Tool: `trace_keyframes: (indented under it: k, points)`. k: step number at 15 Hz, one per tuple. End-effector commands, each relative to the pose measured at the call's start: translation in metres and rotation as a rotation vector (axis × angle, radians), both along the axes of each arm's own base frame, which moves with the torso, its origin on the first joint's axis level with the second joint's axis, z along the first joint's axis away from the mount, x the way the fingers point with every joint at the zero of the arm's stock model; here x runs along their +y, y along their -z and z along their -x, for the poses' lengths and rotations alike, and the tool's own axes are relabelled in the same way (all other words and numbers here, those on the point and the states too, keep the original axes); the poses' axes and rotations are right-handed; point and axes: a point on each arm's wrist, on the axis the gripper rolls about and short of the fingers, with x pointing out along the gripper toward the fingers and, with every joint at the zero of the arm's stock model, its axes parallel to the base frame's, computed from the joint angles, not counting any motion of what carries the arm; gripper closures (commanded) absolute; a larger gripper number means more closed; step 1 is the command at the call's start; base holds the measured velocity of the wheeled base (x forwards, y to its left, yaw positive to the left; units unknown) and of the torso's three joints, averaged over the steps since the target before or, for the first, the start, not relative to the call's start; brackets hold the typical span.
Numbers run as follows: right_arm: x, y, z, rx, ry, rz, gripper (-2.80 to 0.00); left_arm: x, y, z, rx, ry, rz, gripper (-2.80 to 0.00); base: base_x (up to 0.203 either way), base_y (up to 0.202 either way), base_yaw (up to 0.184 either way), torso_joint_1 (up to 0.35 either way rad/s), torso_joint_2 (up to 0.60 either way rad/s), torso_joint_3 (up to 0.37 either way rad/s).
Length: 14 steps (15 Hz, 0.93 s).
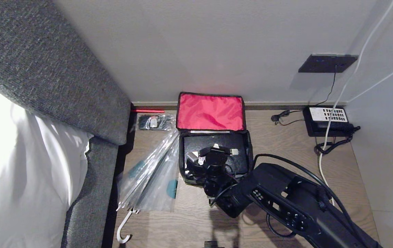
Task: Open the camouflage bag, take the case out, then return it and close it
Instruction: Grip the handle
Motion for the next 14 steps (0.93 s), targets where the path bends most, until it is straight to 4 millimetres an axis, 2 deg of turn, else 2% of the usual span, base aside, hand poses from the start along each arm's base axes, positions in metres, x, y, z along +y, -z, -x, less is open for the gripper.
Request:
trace_keyframes:
  k: [1, 5, 7, 8, 11, 14]
  points:
    - [-0.001, 0.0, -0.001, 0.018, 0.016, 0.016, -2.8, 0.0, 0.0, 0.0, 0.003, -0.001, 0.0, 0.0, 0.0, 0.0, 0.0, 0.0, 0.0, 0.0]
    - [-0.002, 0.005, 0.006, 0.045, -0.017, -0.028, -2.8, 0.0, 0.0, 0.0, 0.003, 0.0, 0.0, 0.0, 0.0, 0.0, 0.0, 0.0, 0.0, 0.0]
    - [-0.008, 0.012, 0.025, 0.109, -0.031, -0.039, -2.8, 0.0, 0.0, 0.0, 0.0, 0.0, 0.0, 0.0, 0.0, 0.0, 0.0, 0.0, 0.0, 0.0]
    - [-0.012, 0.008, 0.037, 0.131, -0.037, -0.087, -2.8, 0.0, 0.0, 0.0, -0.001, -0.001, 0.0, 0.0, 0.0, 0.0, 0.0, 0.0, 0.0, 0.0]
    - [-0.023, -0.052, 0.061, 0.097, -0.028, -0.318, -2.8, 0.0, 0.0, 0.001, -0.009, -0.001, 0.0, 0.0, 0.0, 0.0, 0.0, 0.0, 0.0, 0.0]
    - [-0.049, -0.107, 0.089, 0.071, 0.06, -0.416, -2.8, 0.0, 0.0, 0.001, -0.009, -0.001, 0.0, 0.0, 0.0, 0.0, 0.0, 0.0, 0.0, 0.0]
